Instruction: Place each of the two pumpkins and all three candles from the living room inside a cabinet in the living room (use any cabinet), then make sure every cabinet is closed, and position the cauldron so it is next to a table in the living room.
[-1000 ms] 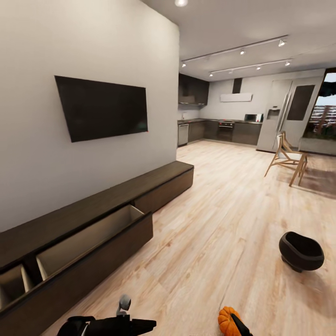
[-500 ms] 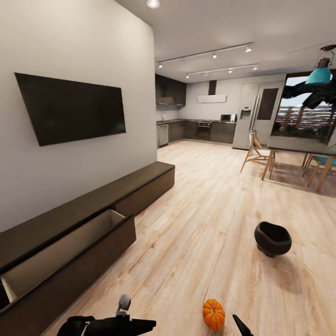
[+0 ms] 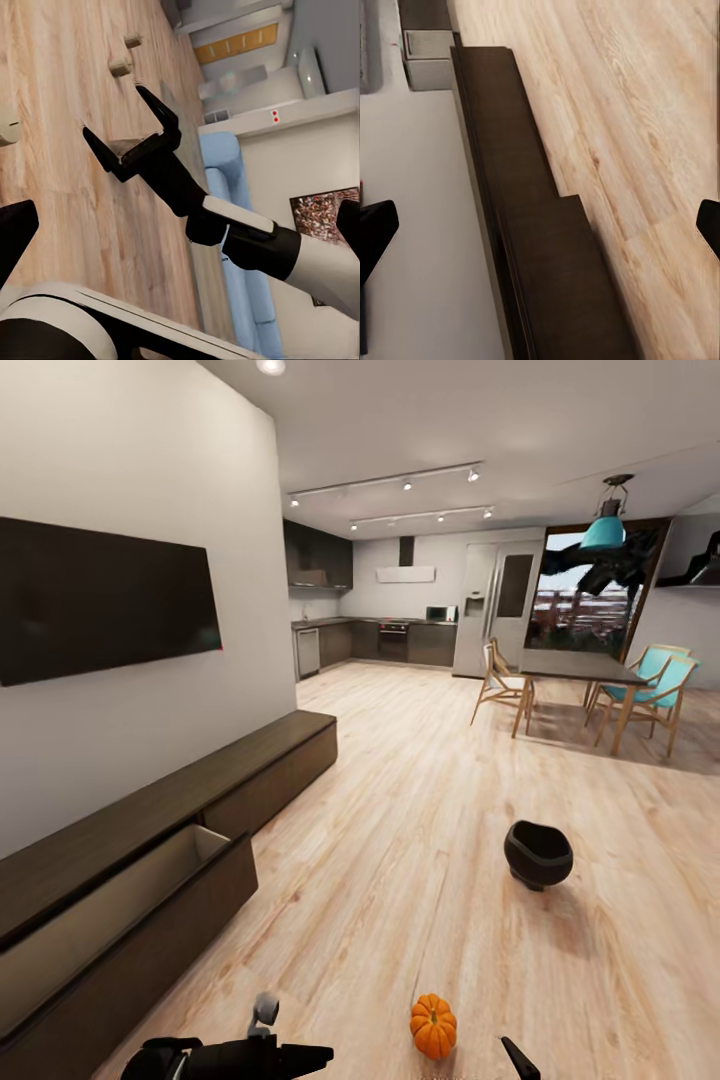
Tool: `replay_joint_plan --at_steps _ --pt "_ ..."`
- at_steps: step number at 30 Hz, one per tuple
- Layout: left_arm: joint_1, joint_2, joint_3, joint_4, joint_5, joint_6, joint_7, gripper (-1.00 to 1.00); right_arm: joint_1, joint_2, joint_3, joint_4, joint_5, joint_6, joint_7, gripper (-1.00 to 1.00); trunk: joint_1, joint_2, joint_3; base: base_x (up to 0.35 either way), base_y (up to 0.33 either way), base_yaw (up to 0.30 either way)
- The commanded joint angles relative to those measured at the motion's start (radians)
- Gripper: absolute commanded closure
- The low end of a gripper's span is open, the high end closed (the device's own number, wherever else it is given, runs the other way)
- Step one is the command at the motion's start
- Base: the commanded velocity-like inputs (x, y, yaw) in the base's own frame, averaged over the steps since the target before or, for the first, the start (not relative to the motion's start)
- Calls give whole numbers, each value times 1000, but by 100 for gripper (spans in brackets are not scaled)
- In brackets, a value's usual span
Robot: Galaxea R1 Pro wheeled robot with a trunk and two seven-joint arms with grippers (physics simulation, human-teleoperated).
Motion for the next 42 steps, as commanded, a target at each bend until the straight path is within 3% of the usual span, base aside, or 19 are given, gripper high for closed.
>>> replay_joint_plan --at_steps 1,11,33,36,42 --pt "0 1 0 -1 2 10 -2 -100 -1 0 -1 1 -10 10 2 -100 0 0 -1 1 2 -286" --pt "-1 3 0 -1 2 10 -2 -100 -1 -6 0 1 -9 3 2 -100 0 0 3 72 79 -227" --pt "0 1 0 -1 2 9 0 -100 -1 -14 -2 -2 -18 17 -5 -100 0 0 3 209 71 -6" --pt "0 -2 -1 -1 1 8 1 -100 -1 -13 -2 -6 -14 51 -7 -100 0 0 3 64 1 0" --pt "0 -3 -1 -1 0 8 1 -100 -1 -12 -2 -5 -10 51 -6 -100 0 0 3 5 0 0"
